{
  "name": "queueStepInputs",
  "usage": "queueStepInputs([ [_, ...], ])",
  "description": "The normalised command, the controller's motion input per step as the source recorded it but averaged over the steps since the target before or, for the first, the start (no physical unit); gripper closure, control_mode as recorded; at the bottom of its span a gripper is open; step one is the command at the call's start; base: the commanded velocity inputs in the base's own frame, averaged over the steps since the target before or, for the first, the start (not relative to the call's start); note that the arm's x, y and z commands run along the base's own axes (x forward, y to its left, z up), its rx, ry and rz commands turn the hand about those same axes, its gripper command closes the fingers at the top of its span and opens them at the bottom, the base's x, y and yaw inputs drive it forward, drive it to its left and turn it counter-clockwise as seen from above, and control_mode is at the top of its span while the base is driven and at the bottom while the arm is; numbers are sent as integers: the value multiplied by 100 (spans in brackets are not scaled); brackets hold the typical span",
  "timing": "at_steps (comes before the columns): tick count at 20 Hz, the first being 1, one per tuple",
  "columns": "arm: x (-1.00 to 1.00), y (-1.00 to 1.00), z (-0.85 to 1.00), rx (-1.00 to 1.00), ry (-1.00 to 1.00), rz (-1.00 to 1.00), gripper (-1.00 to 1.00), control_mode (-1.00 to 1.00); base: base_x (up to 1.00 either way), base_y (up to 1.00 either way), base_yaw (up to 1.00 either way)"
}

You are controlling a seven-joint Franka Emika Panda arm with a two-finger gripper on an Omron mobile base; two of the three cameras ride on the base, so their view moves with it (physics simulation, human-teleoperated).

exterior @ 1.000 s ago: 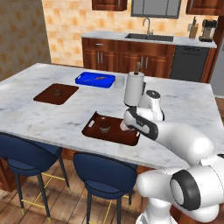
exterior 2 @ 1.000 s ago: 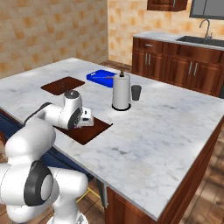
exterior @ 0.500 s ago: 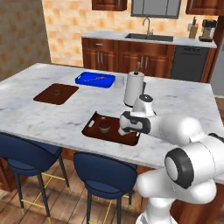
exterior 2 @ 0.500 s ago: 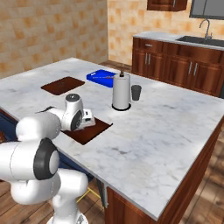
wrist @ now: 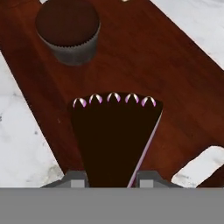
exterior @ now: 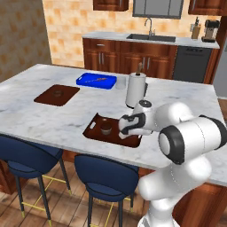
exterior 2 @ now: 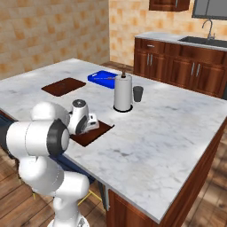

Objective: Take the cake and cupcake from the fridge and place them on the empty tray on the dining counter.

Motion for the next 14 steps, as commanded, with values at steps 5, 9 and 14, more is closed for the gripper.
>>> queueStepInputs([
  [5, 40, 0, -43, 0, 0, 0, 100, -100, 0, 0, 0],
  [9, 46, 0, -43, 0, 1, 0, 100, -100, 0, 0, 0],
  [14, 24, 1, -27, 0, 2, 0, -100, -100, 0, 0, 0],
])
